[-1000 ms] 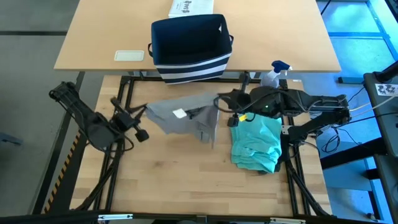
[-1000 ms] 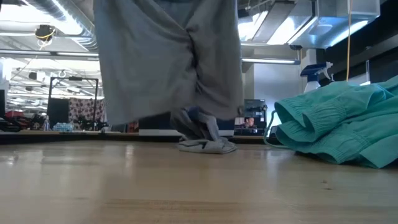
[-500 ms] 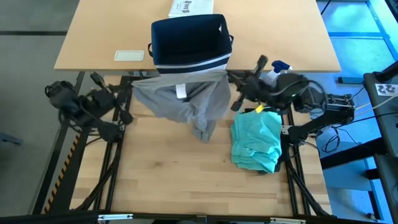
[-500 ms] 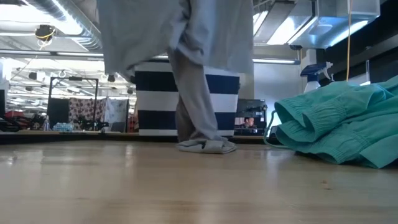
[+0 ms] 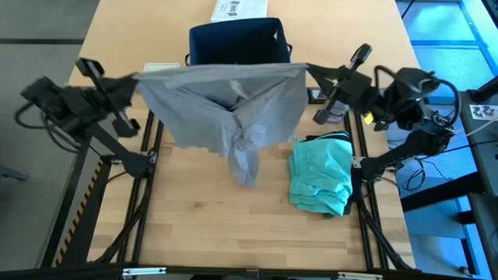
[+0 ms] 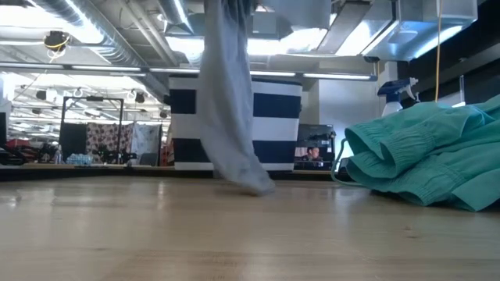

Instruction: Fold Laundry from Bin

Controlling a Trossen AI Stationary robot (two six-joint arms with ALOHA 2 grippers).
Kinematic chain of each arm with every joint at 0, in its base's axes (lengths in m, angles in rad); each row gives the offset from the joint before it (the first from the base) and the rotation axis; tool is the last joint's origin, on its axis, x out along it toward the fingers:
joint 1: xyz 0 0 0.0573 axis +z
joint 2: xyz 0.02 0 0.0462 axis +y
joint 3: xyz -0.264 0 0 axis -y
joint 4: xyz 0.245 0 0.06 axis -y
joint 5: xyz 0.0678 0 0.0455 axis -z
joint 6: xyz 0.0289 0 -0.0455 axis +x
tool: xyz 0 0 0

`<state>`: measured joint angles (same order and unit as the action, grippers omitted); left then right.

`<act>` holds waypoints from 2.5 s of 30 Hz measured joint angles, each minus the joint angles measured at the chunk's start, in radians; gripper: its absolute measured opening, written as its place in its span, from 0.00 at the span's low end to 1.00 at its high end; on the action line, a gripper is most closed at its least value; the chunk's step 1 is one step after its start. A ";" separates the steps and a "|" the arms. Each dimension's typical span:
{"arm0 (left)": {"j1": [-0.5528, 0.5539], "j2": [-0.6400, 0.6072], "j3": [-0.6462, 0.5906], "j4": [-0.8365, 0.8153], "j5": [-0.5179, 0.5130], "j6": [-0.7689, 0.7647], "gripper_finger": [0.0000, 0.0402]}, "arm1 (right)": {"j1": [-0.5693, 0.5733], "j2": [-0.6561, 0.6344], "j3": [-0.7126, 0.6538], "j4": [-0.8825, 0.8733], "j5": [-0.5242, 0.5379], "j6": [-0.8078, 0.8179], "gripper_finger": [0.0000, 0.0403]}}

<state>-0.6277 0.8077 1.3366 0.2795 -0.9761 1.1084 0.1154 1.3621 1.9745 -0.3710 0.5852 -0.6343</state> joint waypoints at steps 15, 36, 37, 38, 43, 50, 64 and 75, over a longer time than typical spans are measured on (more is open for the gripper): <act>0.000 0.070 0.209 -0.020 -0.048 0.111 0.00 | 0.000 0.004 0.044 0.003 0.046 -0.052 0.00; 0.000 0.189 0.377 -0.087 -0.232 0.221 0.00 | 0.000 0.010 0.045 0.035 0.086 -0.127 0.00; 0.000 0.192 0.387 -0.087 -0.229 0.230 0.00 | 0.000 0.010 0.045 0.040 0.086 -0.134 0.00; 0.000 0.195 0.398 -0.087 -0.226 0.238 0.00 | 0.000 0.010 0.045 0.048 0.086 -0.139 0.00; 0.000 0.214 0.458 -0.089 -0.205 0.287 0.00 | 0.000 0.015 0.045 0.095 0.085 -0.182 0.00; 0.000 0.260 0.545 -0.089 -0.163 0.373 0.00 | 0.000 0.019 0.044 0.176 0.084 -0.252 0.00; 0.000 0.330 0.715 -0.084 -0.139 0.433 0.00 | -0.001 0.011 0.064 0.237 0.102 -0.323 0.00; -0.001 0.334 0.714 -0.199 -0.191 0.319 0.00 | -0.035 0.024 0.065 -0.029 -0.043 -0.092 0.00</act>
<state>-0.6285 1.1419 2.0510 0.0809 -1.1675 1.4277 0.0804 1.3861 2.0398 -0.3995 0.5425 -0.7261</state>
